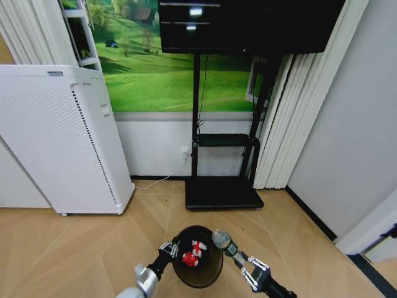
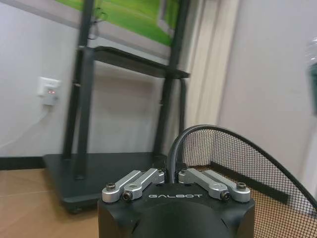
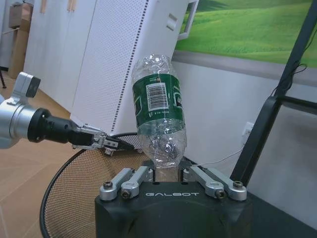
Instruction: Pick up the trash bin and place the garbage on the floor into it.
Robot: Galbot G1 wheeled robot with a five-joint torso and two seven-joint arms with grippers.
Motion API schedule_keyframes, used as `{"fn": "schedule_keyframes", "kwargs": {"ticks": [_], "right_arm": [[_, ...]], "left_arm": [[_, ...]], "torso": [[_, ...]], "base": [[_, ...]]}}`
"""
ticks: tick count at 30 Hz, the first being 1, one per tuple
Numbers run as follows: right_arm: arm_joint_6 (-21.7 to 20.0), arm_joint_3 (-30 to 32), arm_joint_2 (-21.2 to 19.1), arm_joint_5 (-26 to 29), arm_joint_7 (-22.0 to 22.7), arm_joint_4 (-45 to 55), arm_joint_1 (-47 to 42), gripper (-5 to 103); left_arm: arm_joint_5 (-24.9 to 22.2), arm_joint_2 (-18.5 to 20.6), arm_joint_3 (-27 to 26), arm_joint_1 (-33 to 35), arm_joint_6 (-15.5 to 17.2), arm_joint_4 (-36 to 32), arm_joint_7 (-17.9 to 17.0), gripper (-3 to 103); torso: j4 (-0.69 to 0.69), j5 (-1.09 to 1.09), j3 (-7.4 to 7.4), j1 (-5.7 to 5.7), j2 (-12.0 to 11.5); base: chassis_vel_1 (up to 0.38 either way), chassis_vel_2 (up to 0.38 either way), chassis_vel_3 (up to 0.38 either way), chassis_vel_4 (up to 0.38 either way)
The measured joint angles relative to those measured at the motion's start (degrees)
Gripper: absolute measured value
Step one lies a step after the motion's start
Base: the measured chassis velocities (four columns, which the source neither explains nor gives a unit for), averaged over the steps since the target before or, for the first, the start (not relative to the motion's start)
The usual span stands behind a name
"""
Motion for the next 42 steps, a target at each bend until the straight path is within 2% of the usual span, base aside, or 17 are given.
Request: {"fn": "schedule_keyframes", "kwargs": {"ticks": [1, 3, 7, 17, 23, 27, 35, 36, 38, 40, 41, 42], "right_arm": [[0.00, 0.00, 0.00, 0.00, 0.00, 0.00, 0.00, 22], [0.13, -1.02, -0.15, -0.64, 0.00, -0.86, 0.10, 22], [0.64, -2.70, -0.02, -1.84, -0.17, -2.47, 0.28, 21], [1.87, -4.93, -0.14, -2.74, -1.16, -2.57, -0.45, 21], [1.83, -6.29, -0.77, -3.04, -1.12, -2.35, -0.20, 21], [1.51, -7.90, -1.75, -2.81, -0.09, -3.94, 1.12, 21], [1.46, -9.09, -2.45, -2.25, 1.65, -5.78, 2.82, 23], [1.46, -9.25, -2.42, -1.98, 1.82, -5.84, 2.82, 33], [1.46, -9.35, -2.41, -1.75, 1.92, -5.84, 2.82, 33], [1.49, -9.42, -2.36, -1.51, 1.97, -5.74, 2.83, 44], [1.49, -9.42, -2.36, -1.51, 1.97, -5.74, 2.83, 44], [1.54, -9.42, -2.36, -1.41, 1.97, -5.66, 2.85, 49]], "left_arm": [[0.00, 0.00, 0.00, 0.00, 0.00, 0.00, 0.00, 6], [-0.22, -0.06, -0.26, 0.84, -1.21, -0.37, 2.72, 6], [-0.97, -0.41, -0.52, 1.30, -1.88, -0.53, 3.90, 6], [-3.45, -1.93, 0.02, 0.68, -1.88, 0.49, 2.37, 6], [-5.14, -3.09, 2.33, 0.39, -0.98, 1.10, 2.21, 6], [-7.01, -3.53, 3.74, 0.49, -0.14, 1.19, 1.72, 6], [-7.15, -4.11, 4.01, 1.60, 0.15, 1.06, 1.63, 6], [-7.15, -4.21, 3.68, 1.83, 0.15, 1.06, 1.63, 6], [-7.16, -4.32, 3.42, 1.97, 0.15, 1.09, 1.63, 6], [-7.19, -4.49, 2.90, 2.24, 0.15, 1.14, 1.61, 6], [-7.19, -4.49, 2.90, 2.24, 0.15, 1.14, 1.61, 6], [-7.21, -4.50, 2.74, 2.30, 0.15, 1.14, 1.59, 6]], "torso": [[0.00, 0.00, 0.00, 0.00, 0.00], [-0.02, 0.00, 0.00, 0.00, 0.00], [0.00, 0.00, 0.00, 0.00, 0.00], [-0.01, -0.01, 0.00, -0.01, 0.00], [-0.01, -0.02, 0.00, -0.01, 0.00], [-0.01, -0.01, 0.00, -0.02, 0.00], [0.00, 0.00, 0.00, -0.02, 0.00], [-0.01, 0.00, 0.00, -0.02, 0.00], [-0.01, -0.01, 0.00, -0.02, 0.00], [-0.01, -0.01, 0.00, -0.02, 0.00], [-0.01, -0.01, 0.00, -0.02, 0.00], [-0.01, -0.01, 0.00, -0.02, 0.00]], "base": [[0.000, 0.000, 0.000, 0.000], [0.000, 0.000, 0.000, 0.000], [0.000, 0.000, 0.000, 0.000], [0.000, 0.000, 0.000, 0.000], [0.000, 0.000, 0.000, 0.000], [0.000, 0.000, 0.000, 0.000], [0.000, 0.000, 0.000, 0.000], [0.000, 0.000, 0.000, 0.000], [0.000, 0.000, 0.000, 0.000], [0.000, 0.000, 0.000, 0.000], [0.000, 0.000, 0.000, 0.000], [0.000, 0.000, 0.000, 0.000]]}}
